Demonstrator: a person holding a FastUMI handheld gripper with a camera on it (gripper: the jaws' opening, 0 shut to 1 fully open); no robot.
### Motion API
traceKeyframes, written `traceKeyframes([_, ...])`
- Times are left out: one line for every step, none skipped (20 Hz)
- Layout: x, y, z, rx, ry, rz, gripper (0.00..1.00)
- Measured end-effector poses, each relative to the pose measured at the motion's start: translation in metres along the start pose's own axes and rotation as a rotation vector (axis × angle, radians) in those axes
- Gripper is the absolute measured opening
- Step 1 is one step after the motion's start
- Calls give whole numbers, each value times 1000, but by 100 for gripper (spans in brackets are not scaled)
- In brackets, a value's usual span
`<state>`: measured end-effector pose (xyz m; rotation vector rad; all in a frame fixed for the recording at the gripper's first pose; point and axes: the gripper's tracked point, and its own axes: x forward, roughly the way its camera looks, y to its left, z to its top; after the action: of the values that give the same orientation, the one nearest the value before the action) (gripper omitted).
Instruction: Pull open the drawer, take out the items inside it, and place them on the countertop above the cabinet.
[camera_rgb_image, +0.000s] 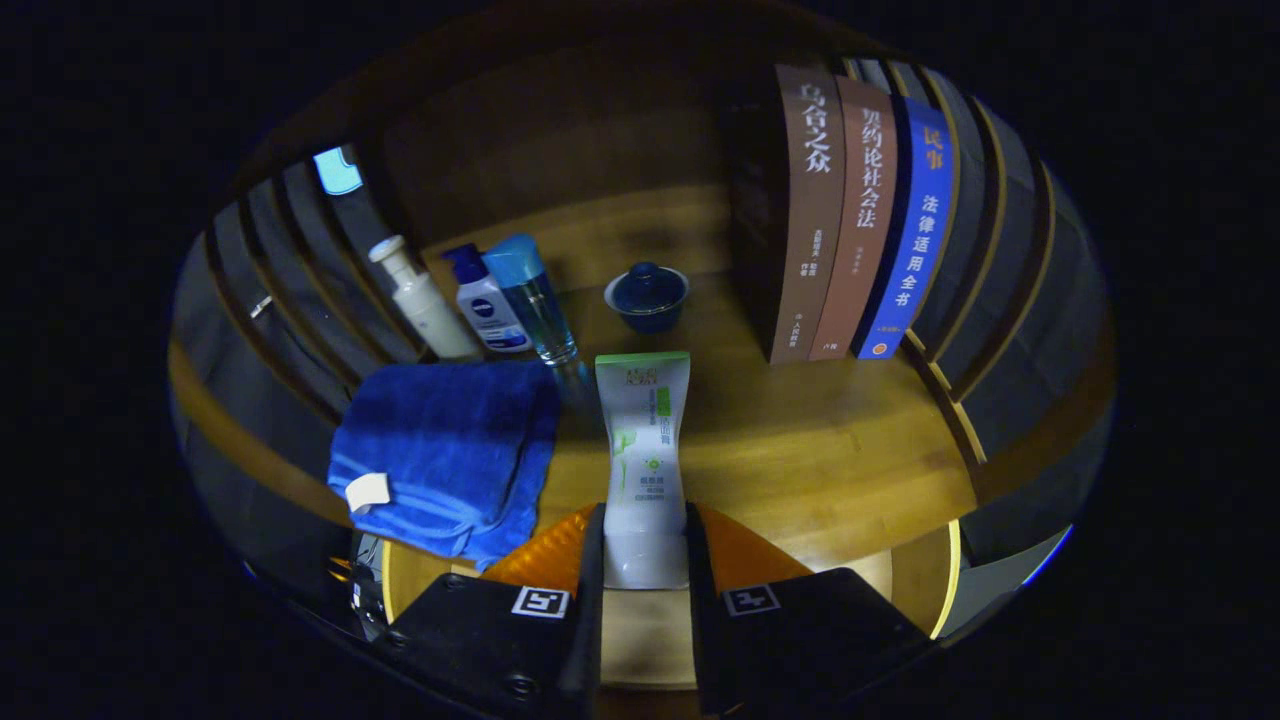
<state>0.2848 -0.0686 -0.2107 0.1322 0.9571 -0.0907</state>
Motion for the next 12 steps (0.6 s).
traceKeyframes([8, 0, 0, 4, 9, 0, 41])
traceKeyframes([14, -1, -1, -2, 13, -7, 41])
traceKeyframes([20, -4, -3, -13, 17, -21, 41])
traceKeyframes([25, -6, -5, -18, 23, -32, 41])
traceKeyframes([29, -7, -7, -14, 31, -35, 41])
traceKeyframes([33, -7, -9, -5, 39, -37, 41])
traceKeyframes([37, -9, -11, 1, 45, -42, 41])
traceKeyframes([37, -10, -12, 3, 56, -45, 41])
traceKeyframes([40, -9, -7, -1, 36, -43, 42])
traceKeyframes([41, -9, -10, -7, 42, -46, 43])
traceKeyframes([39, -7, -9, -11, 41, -40, 45])
traceKeyframes([41, -8, -8, -14, 37, -41, 47])
